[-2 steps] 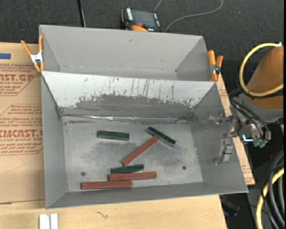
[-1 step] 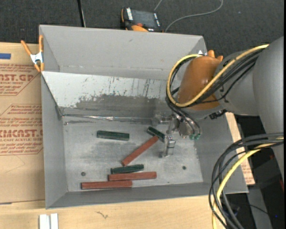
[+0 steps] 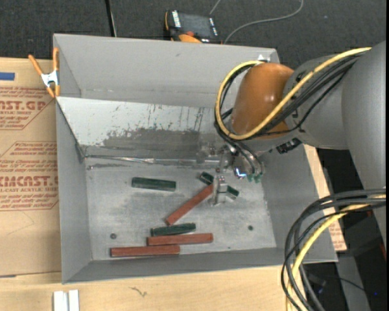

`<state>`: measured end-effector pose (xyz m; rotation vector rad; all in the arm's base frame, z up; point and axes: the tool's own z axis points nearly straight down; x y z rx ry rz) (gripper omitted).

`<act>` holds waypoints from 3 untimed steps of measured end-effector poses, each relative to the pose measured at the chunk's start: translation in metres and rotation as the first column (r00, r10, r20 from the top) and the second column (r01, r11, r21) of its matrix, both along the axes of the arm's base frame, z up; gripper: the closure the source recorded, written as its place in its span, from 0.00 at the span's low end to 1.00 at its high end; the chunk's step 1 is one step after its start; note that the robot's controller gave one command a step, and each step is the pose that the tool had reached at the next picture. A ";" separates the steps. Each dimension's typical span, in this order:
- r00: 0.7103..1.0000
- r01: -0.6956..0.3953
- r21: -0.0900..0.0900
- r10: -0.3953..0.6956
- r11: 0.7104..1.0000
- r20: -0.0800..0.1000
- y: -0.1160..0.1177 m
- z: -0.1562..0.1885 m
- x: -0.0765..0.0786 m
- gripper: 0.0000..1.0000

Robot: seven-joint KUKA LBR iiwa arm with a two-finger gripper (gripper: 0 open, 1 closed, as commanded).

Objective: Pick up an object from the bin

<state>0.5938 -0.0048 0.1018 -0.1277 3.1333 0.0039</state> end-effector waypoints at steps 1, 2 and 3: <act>1.000 0.001 -0.003 -0.001 1.000 -0.004 -0.014 -0.002 -0.008 0.00; 0.998 0.061 -0.001 -0.061 0.998 -0.006 0.004 -0.034 -0.004 0.00; 0.998 0.062 -0.002 -0.062 0.998 -0.004 0.004 -0.034 -0.004 0.00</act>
Offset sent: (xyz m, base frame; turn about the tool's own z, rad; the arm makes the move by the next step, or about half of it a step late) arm -0.0079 -0.0140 -0.0018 0.0009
